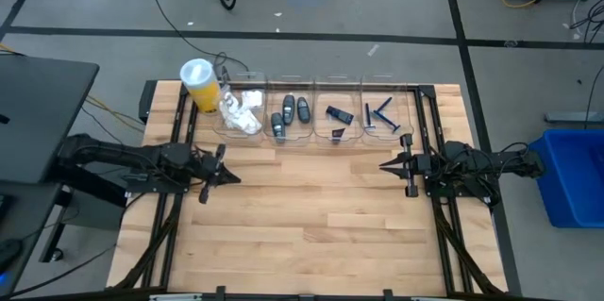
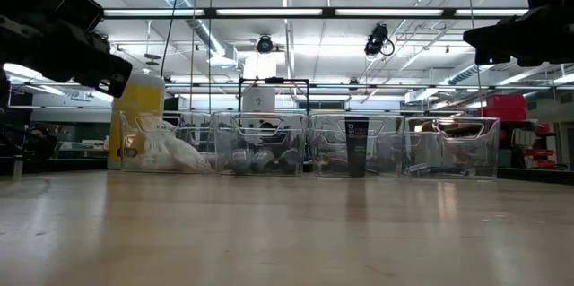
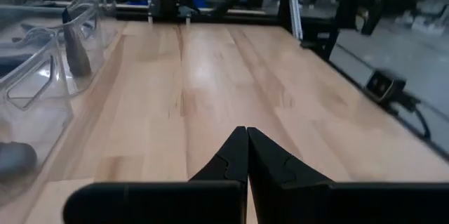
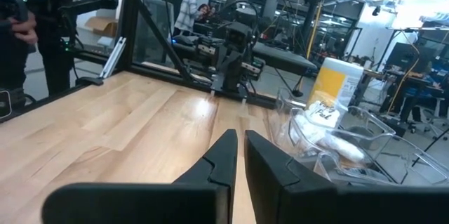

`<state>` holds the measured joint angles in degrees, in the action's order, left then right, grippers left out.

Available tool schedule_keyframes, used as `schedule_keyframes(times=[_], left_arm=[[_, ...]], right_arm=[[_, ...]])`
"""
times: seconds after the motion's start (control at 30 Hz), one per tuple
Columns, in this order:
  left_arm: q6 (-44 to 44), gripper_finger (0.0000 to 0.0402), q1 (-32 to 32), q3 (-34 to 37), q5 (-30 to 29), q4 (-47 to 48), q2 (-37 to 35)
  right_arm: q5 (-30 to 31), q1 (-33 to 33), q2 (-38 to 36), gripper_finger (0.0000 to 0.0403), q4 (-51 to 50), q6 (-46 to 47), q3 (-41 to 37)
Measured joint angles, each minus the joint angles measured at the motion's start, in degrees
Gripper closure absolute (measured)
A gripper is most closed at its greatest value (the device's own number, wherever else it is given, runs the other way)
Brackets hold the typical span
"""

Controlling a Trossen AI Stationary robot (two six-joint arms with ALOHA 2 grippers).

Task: Pick & Place Travel size toiletries
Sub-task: Return to Home Position

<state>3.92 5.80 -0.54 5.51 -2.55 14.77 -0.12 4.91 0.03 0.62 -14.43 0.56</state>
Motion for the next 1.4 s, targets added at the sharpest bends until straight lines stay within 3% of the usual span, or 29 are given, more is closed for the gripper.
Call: schedule_keyframes(times=[0.23,0.73,1.4], left_arm=[[5.63,0.0394,0.00,0.00,-0.37,0.24,-3.83],[5.40,0.0387,0.00,0.07,-2.42,0.08,-14.68],[5.31,0.0387,0.28,0.07,-2.22,-1.90,-14.56]], right_arm=[[0.00,0.00,0.00,0.0364,0.00,-0.01,0.00],[0.00,0.00,0.00,0.0365,-0.02,0.01,0.00],[0.00,0.00,0.00,0.0363,-0.02,0.01,0.00]])
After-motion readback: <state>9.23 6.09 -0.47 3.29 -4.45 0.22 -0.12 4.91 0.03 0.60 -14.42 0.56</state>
